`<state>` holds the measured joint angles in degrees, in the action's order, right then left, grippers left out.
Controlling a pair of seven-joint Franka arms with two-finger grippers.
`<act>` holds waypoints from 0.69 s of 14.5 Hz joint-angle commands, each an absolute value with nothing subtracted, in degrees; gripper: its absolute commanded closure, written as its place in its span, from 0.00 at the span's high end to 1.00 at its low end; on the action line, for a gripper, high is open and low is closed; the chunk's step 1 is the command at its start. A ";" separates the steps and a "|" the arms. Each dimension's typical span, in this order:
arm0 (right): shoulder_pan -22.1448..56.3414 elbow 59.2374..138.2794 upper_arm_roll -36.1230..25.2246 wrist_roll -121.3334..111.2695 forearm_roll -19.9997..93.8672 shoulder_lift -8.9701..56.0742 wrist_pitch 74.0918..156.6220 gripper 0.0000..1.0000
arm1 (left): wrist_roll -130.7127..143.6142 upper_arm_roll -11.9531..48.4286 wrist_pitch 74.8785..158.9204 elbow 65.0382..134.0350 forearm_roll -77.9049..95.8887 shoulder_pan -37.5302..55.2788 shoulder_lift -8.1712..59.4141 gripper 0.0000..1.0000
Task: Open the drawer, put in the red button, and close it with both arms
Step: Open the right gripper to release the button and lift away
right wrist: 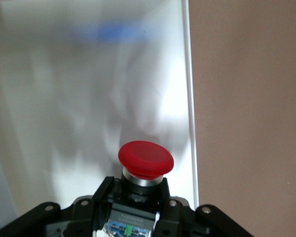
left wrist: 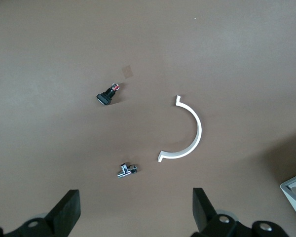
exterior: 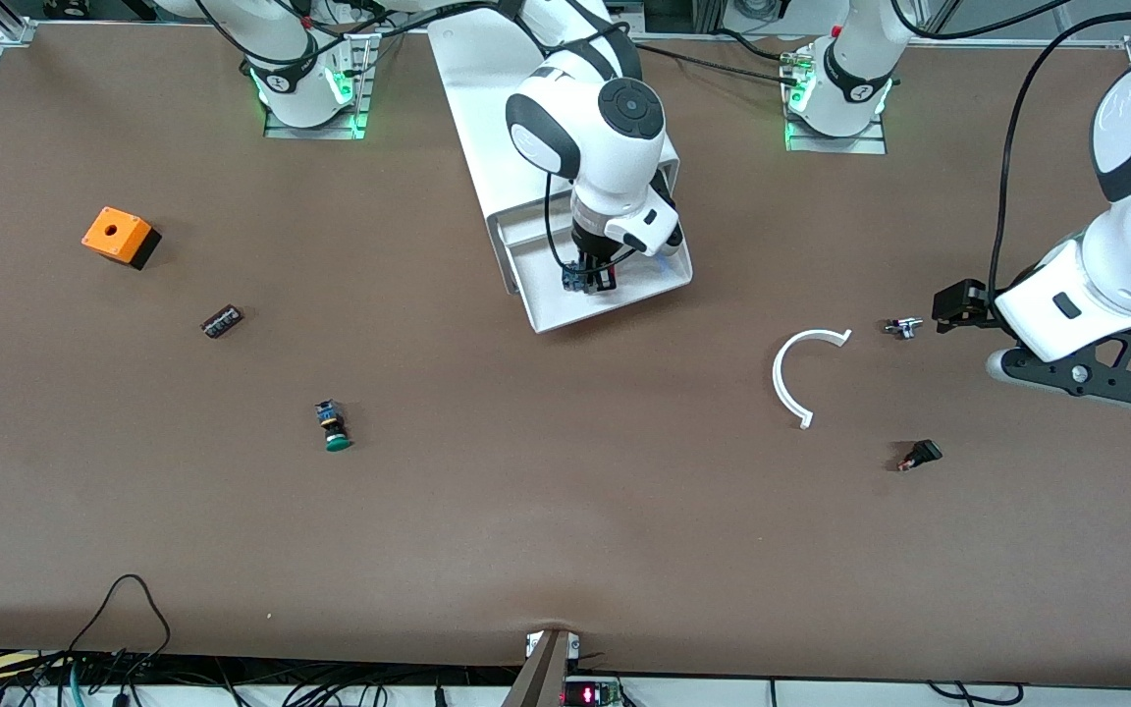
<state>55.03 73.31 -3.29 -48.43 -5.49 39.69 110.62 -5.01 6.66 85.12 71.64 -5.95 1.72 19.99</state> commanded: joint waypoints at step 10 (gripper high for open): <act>55.72 71.19 -3.60 -48.43 -5.36 41.13 111.27 0.34 | -5.19 6.86 84.20 71.02 -6.86 1.76 19.86 1.00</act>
<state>55.08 73.30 -3.29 -48.43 -5.49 39.99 111.43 -5.01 6.71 85.12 71.64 -5.95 1.80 19.99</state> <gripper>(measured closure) 0.590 0.000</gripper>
